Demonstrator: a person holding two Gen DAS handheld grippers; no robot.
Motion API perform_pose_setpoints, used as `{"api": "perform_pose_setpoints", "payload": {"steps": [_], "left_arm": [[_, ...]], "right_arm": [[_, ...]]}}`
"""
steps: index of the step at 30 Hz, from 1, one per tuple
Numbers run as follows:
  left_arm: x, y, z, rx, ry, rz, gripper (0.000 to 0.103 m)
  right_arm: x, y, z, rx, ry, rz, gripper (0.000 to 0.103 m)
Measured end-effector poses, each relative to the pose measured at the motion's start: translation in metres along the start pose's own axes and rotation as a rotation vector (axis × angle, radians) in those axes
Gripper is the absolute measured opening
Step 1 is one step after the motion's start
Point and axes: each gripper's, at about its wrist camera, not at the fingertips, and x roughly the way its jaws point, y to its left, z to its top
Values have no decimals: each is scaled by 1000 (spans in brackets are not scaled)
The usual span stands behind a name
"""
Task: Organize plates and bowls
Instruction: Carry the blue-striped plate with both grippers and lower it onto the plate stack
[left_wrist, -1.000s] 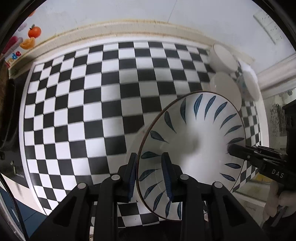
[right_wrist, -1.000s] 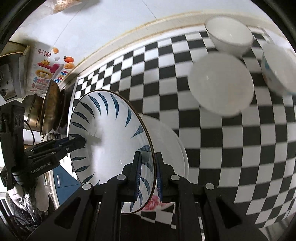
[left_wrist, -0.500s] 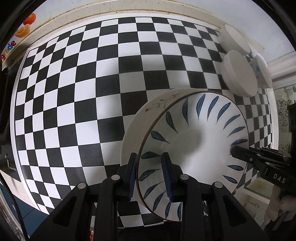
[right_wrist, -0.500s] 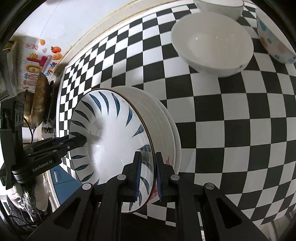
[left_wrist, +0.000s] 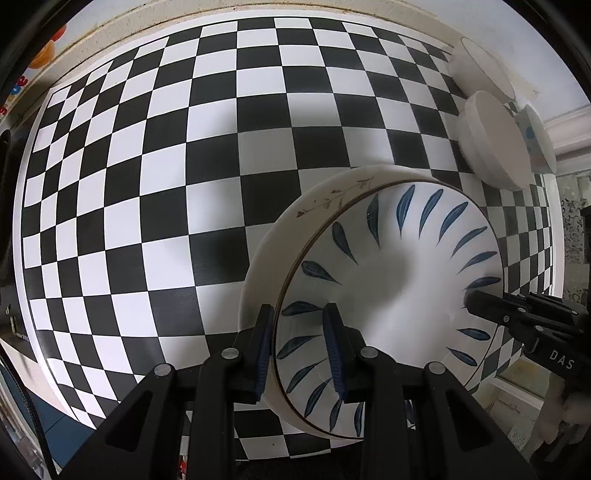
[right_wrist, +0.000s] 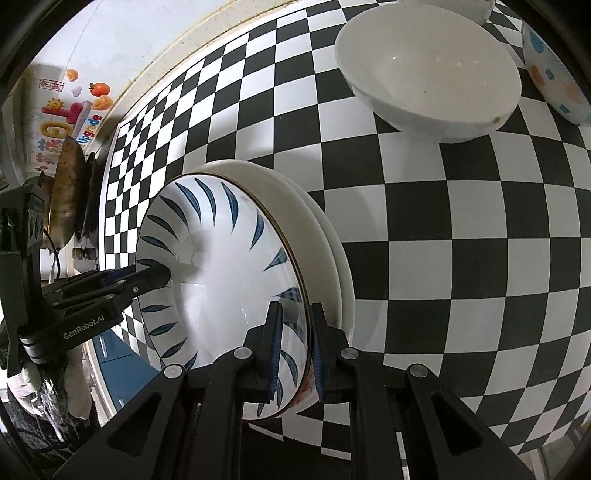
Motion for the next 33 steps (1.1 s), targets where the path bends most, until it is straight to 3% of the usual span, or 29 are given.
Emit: {"api": "perform_pose_setpoints", "payload": {"steps": [20, 33], "left_arm": [[6, -1, 4, -42, 30, 8, 25], [1, 12, -1, -117, 11, -14, 25]], "right_arm": [[6, 12, 3, -58, 18, -63, 19], [2, 5, 6, -32, 26, -45, 19]]}}
